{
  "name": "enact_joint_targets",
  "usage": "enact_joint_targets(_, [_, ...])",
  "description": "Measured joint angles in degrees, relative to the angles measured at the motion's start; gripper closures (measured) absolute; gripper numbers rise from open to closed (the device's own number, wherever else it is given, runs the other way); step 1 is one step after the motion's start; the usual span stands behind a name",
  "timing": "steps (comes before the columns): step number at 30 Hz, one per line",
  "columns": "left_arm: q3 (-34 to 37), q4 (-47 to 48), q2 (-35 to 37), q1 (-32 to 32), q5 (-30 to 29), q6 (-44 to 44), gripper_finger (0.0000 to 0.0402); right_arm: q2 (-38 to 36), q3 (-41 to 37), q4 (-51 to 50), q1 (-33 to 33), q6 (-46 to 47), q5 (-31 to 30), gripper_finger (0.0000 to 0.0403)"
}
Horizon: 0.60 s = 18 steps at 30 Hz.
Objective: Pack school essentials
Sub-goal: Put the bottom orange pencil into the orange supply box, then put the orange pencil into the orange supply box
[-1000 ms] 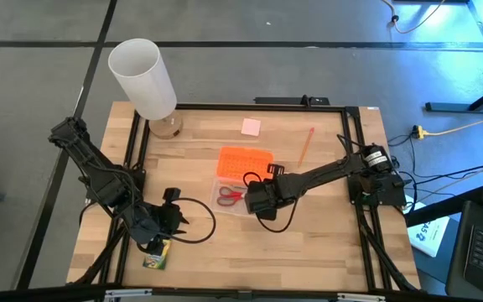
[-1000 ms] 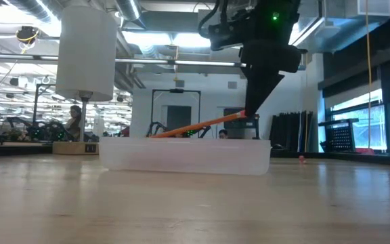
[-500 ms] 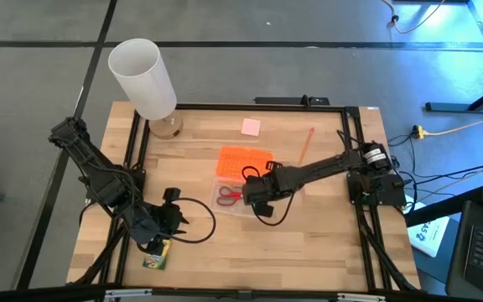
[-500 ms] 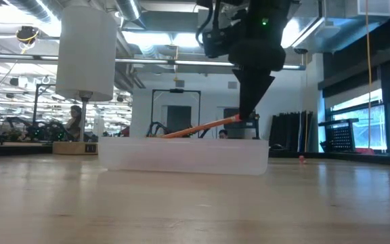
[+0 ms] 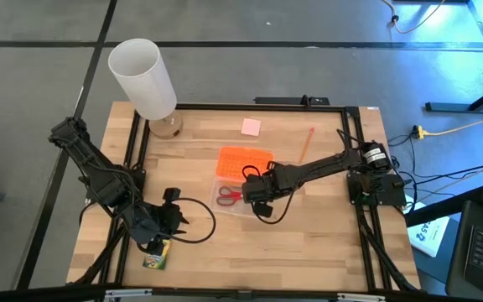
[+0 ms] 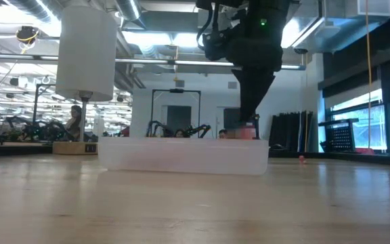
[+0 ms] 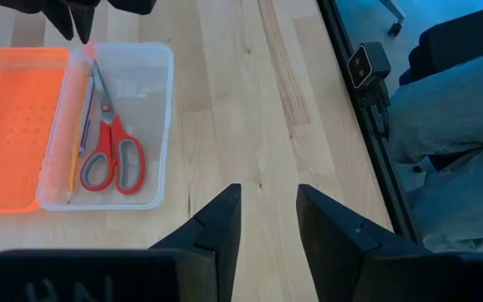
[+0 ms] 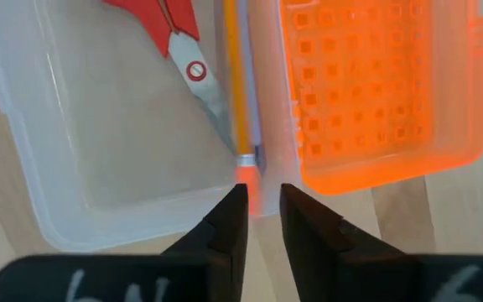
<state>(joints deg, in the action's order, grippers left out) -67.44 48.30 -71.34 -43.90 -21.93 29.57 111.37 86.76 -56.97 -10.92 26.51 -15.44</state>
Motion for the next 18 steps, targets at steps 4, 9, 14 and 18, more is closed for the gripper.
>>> enact_joint_targets(4, [0.0,0.0,0.0,0.0,0.0,0.0,0.0291,0.0,0.0,-0.2,0.0,0.0,-1.4,0.0316])
enact_joint_targets(9, [0.0,0.0,0.0,0.0,0.0,0.0,0.0291,0.0,0.0,-0.9,0.6,0.0,-1.4,0.0314])
enact_joint_targets(14, [0.0,0.0,0.0,0.0,0.0,0.0,0.0291,-1.1,0.0,-5.8,1.9,1.6,-1.8,0.0313])
enact_joint_targets(18, [0.0,0.0,0.0,0.7,-0.7,0.1,0.0291,-4.6,0.0,-8.9,3.6,1.7,-4.3,0.0313])
